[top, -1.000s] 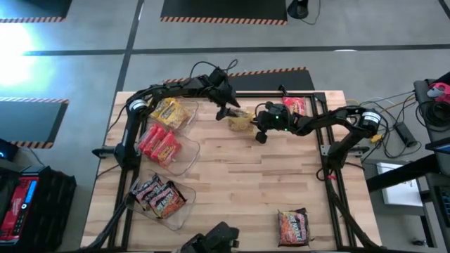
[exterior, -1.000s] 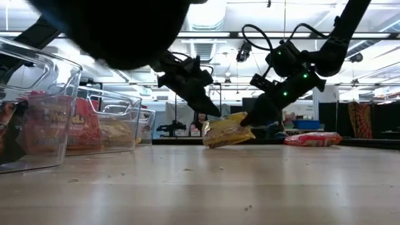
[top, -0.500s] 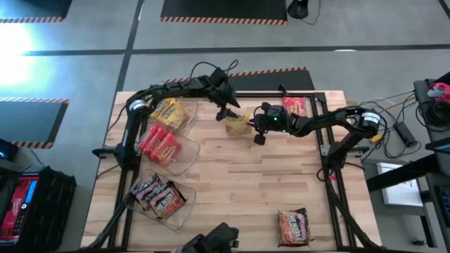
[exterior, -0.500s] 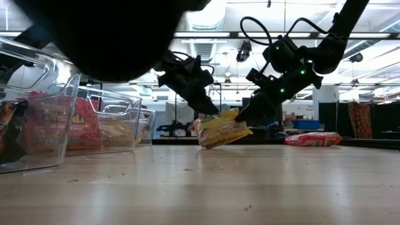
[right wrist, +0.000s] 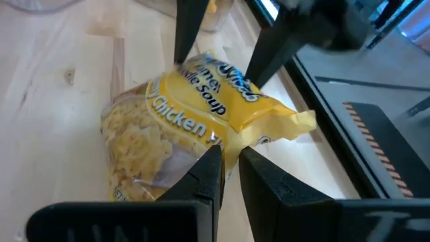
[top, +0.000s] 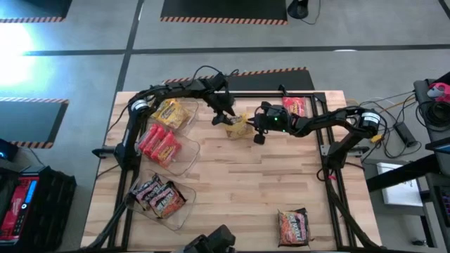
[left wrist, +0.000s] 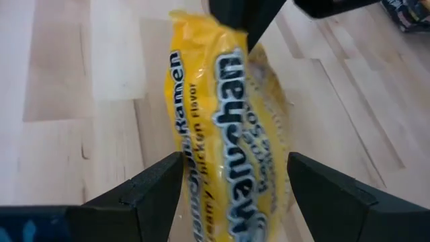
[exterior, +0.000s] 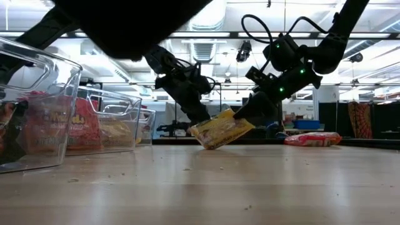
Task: Sort Maruchan noodles
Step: Put the yellow noodles pack into the top transparent bin
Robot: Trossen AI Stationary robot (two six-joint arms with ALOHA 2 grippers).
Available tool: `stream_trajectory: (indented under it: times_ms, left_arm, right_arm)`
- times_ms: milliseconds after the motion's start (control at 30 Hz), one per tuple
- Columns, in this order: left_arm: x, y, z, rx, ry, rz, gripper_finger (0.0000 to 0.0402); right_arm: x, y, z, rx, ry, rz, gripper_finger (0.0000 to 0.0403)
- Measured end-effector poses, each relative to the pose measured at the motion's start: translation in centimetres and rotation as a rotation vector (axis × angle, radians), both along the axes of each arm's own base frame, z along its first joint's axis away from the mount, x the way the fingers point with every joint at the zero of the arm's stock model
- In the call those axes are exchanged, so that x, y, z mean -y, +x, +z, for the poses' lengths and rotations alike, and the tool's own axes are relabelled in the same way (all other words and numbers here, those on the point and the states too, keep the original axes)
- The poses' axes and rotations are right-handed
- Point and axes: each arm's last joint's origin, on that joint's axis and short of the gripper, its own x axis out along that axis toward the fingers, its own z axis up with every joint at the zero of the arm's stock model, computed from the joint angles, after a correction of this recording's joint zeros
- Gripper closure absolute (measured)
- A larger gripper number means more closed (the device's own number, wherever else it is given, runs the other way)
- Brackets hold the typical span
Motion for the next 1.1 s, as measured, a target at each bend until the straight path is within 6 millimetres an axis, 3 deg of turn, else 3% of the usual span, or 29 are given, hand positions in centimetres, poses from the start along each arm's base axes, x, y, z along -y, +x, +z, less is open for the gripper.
stream_trajectory:
  times_ms: [433,933,1100]
  left_arm:
    - [0.1,0.3,-0.8,-0.004,-0.022,-0.001,0.0158]
    - [0.4,0.0,-0.9,-0.045,-0.064,0.003,0.0285]
    - [0.4,-0.1,-1.0,-0.061,-0.073,0.011,0.0311]
  right_arm:
    - [-0.3,0.3,0.2,0.013,-0.037,0.027,0.0362]
    - [-0.3,0.4,0.5,0.038,-0.035,0.022,0.0362]
    - [0.0,0.9,1.4,-0.028,0.043,0.003,0.0362]
